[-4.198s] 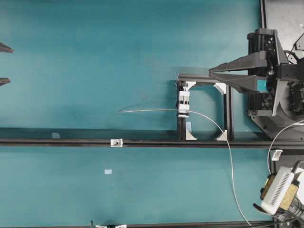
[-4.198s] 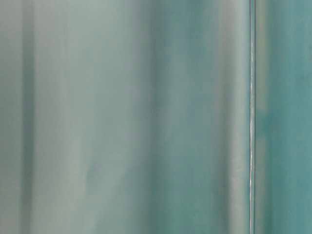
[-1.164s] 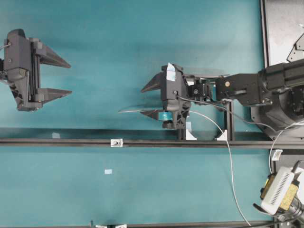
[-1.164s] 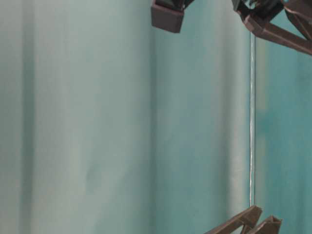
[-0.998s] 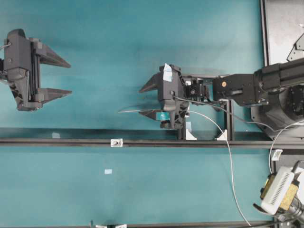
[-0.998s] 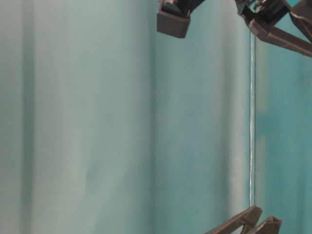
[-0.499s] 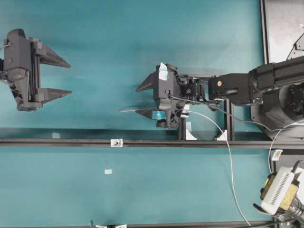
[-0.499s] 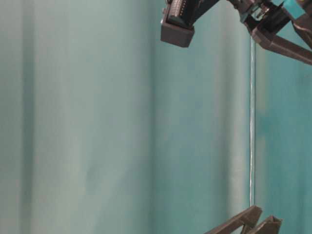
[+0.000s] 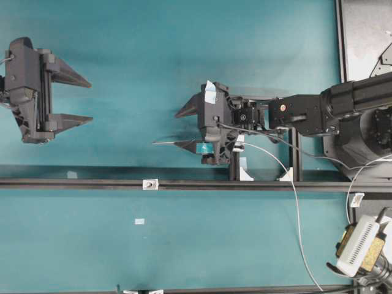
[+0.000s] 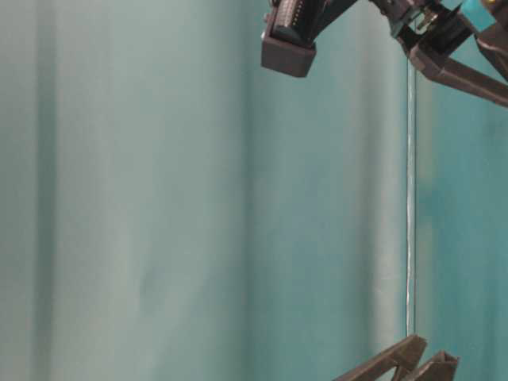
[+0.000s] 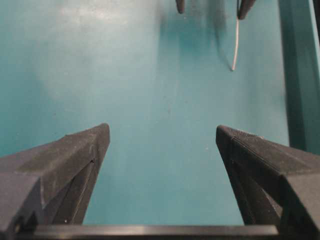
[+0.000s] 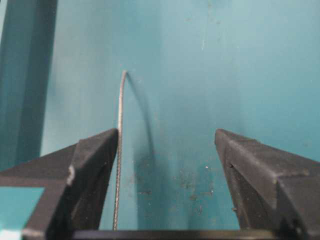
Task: Insert the wire into the hole on the right side and pull it with the left arm.
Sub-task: 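Lower the right gripper and close it on the wire tip, then lift the wire and carry it down toward the rail bracket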
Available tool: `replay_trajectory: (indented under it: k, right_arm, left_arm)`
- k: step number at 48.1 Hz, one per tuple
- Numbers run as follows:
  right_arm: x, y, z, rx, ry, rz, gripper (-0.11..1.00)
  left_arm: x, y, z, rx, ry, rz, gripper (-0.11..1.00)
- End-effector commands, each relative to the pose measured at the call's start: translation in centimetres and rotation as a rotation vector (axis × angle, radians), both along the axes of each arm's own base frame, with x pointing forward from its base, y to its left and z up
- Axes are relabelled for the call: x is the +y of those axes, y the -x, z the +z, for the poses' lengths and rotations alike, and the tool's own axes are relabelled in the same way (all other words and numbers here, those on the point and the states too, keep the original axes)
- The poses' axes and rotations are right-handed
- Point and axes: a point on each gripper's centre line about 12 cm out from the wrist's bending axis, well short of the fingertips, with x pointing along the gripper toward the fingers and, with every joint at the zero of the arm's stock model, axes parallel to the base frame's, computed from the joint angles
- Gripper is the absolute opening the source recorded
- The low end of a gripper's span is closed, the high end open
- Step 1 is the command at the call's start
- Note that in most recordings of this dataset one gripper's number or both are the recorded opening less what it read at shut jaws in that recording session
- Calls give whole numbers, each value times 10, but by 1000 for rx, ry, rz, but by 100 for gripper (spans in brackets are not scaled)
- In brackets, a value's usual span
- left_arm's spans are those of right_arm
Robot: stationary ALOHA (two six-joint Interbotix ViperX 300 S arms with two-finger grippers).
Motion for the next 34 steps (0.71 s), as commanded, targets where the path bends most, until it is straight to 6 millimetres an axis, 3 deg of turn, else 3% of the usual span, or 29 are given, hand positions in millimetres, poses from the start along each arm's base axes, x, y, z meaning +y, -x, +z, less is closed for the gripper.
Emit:
replay_trajectory:
  k: [1,11,16,34]
  right_arm:
    - [-2,-7,9,-40,2,-4,77]
    - [-2,-7,9,-41,3,-3,22]
    - [-2,-7,9,-41,3,-3,4]
    - [-2,-7,9,-40,2,-4,1]
  left_arm:
    - [1,-6,9,-35,-4,4,73]
    - [1,-5,9,-34,-3,4,73]
    - [1,-5,9,-34,-3,4,73]
    - [1,-5,9,-34,-3,4,73]
